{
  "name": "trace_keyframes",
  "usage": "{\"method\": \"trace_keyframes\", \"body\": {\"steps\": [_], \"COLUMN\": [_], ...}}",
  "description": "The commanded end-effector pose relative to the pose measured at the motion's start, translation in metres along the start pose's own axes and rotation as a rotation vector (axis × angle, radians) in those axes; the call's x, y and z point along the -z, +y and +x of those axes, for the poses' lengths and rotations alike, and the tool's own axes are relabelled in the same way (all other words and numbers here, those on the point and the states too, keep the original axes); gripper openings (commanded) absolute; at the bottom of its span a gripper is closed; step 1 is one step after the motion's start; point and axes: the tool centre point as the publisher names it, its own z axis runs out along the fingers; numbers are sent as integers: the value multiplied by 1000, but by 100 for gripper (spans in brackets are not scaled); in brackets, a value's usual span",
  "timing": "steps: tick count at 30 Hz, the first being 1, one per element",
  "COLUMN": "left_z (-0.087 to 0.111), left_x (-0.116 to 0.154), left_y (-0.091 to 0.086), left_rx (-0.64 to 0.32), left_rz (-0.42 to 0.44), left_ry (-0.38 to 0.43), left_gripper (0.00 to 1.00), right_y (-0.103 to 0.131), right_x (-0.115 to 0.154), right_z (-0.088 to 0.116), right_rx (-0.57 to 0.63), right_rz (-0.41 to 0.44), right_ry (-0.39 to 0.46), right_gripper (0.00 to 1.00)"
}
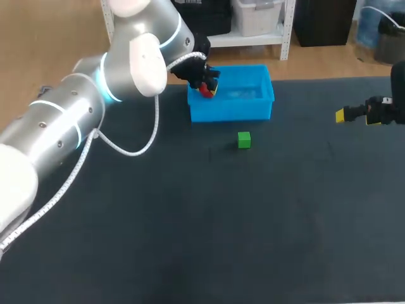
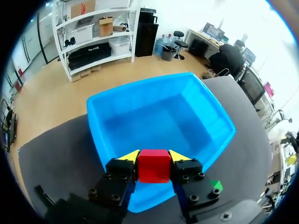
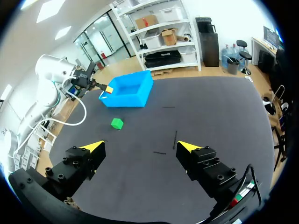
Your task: Use the left arm to pick the red cube and place it into the blue plastic box first, then use the right arm to grasp the green cube and put it into the same blue plastic box after the first action is fully finished.
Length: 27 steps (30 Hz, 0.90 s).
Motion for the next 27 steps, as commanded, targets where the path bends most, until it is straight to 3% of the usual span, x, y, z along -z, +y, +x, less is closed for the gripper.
{"method": "trace_keyframes", "body": {"steps": [1, 22, 25, 27], "left_z": [-13, -21, -23, -24], "left_x": [-9, -25, -26, -26], "left_y": [1, -5, -7, -7], "left_rx": [3, -23, -37, -38], "left_rz": [-12, -60, -66, -66], "left_ry": [143, 213, 220, 222], "left_gripper": [0, 0, 37, 49], "right_y": [0, 0, 0, 0], "right_x": [0, 0, 0, 0], "right_z": [0, 0, 0, 0], "right_rx": [0, 0, 0, 0], "right_rz": [0, 0, 0, 0], "right_ry": [1, 1, 1, 1], "right_gripper": [100, 100, 100, 100]}}
